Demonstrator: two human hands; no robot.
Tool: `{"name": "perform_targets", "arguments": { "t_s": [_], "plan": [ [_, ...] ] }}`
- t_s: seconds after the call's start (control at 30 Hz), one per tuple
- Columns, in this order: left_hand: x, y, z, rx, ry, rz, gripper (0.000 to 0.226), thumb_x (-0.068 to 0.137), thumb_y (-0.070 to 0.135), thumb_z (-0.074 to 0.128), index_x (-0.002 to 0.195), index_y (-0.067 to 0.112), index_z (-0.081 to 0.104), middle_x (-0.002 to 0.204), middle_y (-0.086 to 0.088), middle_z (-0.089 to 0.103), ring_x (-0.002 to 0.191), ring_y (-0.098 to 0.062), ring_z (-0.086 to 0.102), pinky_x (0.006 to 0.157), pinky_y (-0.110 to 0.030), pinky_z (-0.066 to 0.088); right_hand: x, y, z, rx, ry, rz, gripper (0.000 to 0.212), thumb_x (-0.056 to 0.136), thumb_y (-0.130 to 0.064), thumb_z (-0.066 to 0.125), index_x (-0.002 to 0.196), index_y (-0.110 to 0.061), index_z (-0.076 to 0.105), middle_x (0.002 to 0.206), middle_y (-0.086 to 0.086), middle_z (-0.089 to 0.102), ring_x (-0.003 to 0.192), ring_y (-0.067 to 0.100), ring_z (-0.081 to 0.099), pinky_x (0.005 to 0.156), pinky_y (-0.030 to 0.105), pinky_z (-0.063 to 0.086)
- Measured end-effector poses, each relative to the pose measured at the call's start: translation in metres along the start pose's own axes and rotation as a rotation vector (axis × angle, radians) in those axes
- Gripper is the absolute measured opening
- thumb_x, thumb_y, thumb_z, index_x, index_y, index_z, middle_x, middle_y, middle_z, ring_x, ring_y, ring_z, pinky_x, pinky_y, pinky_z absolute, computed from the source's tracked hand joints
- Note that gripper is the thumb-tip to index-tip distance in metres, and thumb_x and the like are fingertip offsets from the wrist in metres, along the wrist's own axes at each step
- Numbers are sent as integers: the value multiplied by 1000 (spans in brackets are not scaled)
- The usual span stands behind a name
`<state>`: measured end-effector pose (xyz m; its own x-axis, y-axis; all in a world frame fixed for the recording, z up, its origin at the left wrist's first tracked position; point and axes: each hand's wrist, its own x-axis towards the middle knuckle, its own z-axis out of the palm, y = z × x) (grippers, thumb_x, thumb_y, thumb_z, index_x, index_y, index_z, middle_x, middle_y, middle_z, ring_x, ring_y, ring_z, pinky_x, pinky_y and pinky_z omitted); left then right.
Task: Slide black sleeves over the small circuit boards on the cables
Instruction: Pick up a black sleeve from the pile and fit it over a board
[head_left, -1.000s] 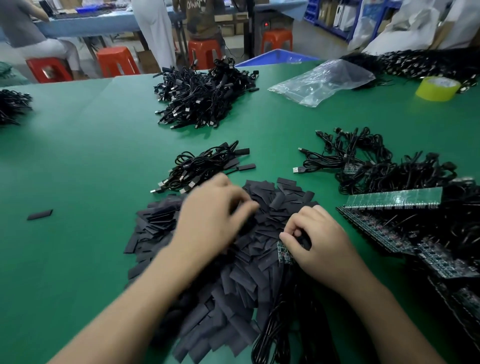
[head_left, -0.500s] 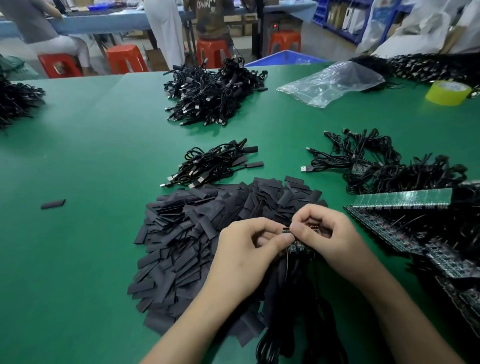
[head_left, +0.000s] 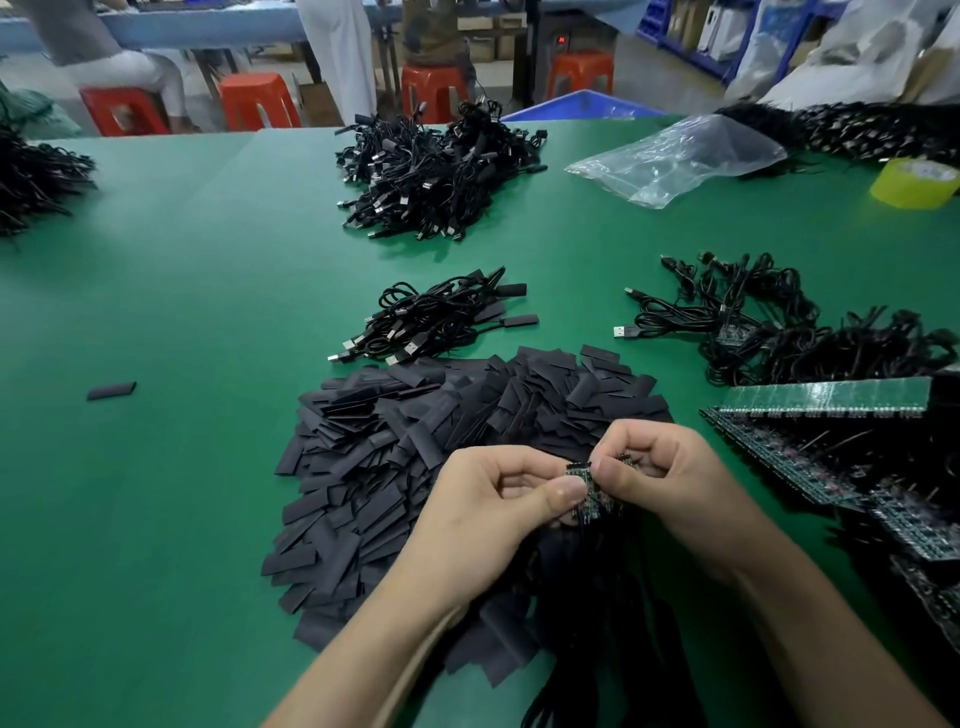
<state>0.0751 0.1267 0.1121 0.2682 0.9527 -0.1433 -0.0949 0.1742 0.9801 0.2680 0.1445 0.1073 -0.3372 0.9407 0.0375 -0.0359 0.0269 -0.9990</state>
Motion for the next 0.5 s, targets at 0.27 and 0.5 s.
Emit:
{"name": "perform_targets", "arguments": {
  "t_s": [0.27, 0.5],
  "plan": [
    [-1, 12, -14, -18, -17, 74, 10, 77, 20, 86, 86, 22, 83, 75, -2, 75, 66, -7, 68, 62, -17, 52, -2, 1, -12, -240, 56, 27, 14, 85, -33, 71, 77, -21, 69, 66, -10, 58, 60, 6, 47, 57, 16, 38],
    [-3, 20, -23, 26, 80, 244, 10, 77, 16, 79, 82, 25, 81, 75, -4, 75, 70, -8, 66, 69, -20, 53, -4, -4, 13, -699, 204, -352, 27, 95, -45, 60, 95, -23, 76, 100, -11, 68, 107, 15, 61, 92, 28, 44]
  ]
}}
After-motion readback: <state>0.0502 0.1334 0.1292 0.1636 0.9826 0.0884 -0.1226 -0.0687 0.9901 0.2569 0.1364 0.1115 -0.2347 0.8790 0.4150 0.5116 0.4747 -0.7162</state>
